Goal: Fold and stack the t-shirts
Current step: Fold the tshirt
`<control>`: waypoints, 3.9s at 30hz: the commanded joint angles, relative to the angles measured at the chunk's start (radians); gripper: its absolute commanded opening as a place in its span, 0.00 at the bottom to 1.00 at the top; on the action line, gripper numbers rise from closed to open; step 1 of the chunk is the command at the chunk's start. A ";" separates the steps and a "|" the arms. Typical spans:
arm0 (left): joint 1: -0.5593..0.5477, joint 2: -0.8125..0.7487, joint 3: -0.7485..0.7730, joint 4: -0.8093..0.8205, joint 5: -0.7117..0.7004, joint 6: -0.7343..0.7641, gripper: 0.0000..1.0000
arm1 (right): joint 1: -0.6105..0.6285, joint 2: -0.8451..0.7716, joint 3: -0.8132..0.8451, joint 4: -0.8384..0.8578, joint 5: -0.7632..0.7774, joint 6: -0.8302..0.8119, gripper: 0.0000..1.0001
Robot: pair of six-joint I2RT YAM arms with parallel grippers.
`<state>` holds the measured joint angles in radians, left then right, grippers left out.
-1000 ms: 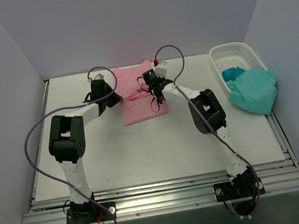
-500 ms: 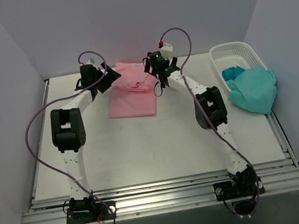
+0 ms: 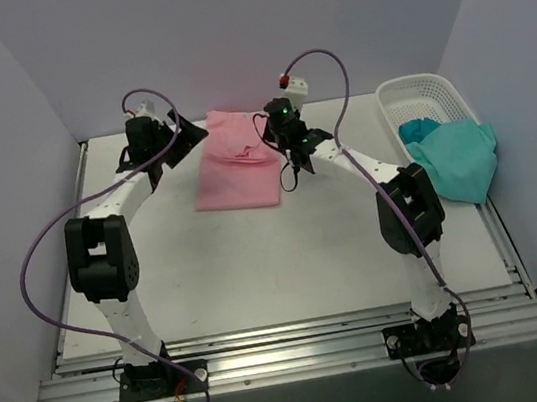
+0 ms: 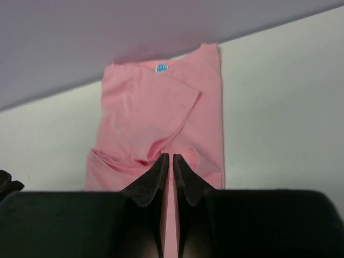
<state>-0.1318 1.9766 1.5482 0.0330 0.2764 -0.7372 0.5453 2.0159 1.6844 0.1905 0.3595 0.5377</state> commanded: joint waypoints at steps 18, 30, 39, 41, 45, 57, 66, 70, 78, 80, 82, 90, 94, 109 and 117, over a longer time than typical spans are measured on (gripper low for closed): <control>-0.011 -0.093 -0.295 0.156 0.020 -0.004 1.00 | 0.111 0.386 0.327 -0.135 -0.073 0.039 0.00; -0.011 -0.159 -0.326 0.163 0.014 0.007 1.00 | 0.015 0.526 0.448 -0.166 -0.097 0.041 0.00; -0.022 -0.171 -0.346 0.179 0.001 0.018 1.00 | -0.036 0.572 0.518 -0.151 -0.103 0.024 0.00; -0.022 -0.173 -0.349 0.180 0.001 0.021 1.00 | -0.053 0.592 0.555 -0.149 -0.113 0.025 0.00; -0.025 -0.173 -0.353 0.182 0.003 0.028 1.00 | -0.077 0.613 0.592 -0.112 -0.125 0.028 0.00; -0.023 -0.183 -0.353 0.171 0.004 0.042 0.95 | -0.195 0.650 0.611 0.093 -0.194 0.038 0.11; -0.028 -0.229 -0.389 0.188 0.012 0.025 0.95 | -0.117 0.287 0.287 0.161 -0.203 -0.038 0.99; -0.031 -0.239 -0.393 0.192 0.010 0.018 0.95 | -0.036 0.245 0.249 0.089 -0.202 -0.059 0.84; -0.031 -0.248 -0.407 0.199 0.017 0.009 0.95 | 0.016 0.259 0.149 0.038 -0.211 0.034 0.00; -0.031 -0.251 -0.412 0.200 0.017 0.007 0.94 | 0.024 0.256 0.127 0.029 -0.212 0.048 0.00; -0.031 -0.251 -0.416 0.206 0.015 0.006 0.94 | 0.038 0.248 0.089 0.033 -0.212 0.059 0.00; -0.031 -0.248 -0.424 0.219 0.024 0.001 0.94 | 0.042 0.280 0.077 0.015 -0.169 0.064 0.00; -0.031 -0.248 -0.425 0.219 0.023 0.002 0.94 | 0.031 0.310 0.083 0.013 -0.177 0.071 0.00; -0.031 -0.236 -0.428 0.234 0.023 0.005 0.94 | -0.007 0.382 0.156 0.006 -0.202 0.071 0.00; -0.031 -0.222 -0.419 0.237 0.023 0.009 0.94 | -0.031 0.391 0.189 0.003 -0.211 0.064 0.00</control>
<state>-0.1585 1.7710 1.1160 0.2115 0.2893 -0.7300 0.5255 2.3867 1.8202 0.2028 0.1513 0.6086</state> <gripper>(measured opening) 0.941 0.001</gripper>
